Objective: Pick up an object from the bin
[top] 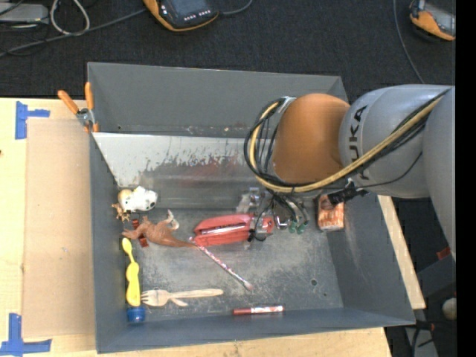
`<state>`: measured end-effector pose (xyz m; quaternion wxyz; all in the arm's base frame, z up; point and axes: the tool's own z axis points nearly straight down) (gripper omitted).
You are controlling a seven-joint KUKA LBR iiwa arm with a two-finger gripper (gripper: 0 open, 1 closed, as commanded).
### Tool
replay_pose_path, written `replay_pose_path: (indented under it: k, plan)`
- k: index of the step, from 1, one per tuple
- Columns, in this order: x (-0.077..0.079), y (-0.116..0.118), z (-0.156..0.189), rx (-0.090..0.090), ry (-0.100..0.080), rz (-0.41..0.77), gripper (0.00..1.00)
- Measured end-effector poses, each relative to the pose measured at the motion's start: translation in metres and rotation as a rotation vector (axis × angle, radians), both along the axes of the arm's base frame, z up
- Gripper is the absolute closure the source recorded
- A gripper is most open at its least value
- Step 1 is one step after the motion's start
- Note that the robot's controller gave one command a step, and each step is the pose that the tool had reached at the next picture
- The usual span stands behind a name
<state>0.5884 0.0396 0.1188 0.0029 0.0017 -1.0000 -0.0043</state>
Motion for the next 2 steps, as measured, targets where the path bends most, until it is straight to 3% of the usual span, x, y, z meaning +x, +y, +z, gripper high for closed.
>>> replay_pose_path:
  k: [1,2]
  plan:
    - [-0.011,0.003,0.031,0.000,0.010,0.008,1.00]
    - [-0.007,0.007,0.101,0.000,0.012,0.010,1.00]
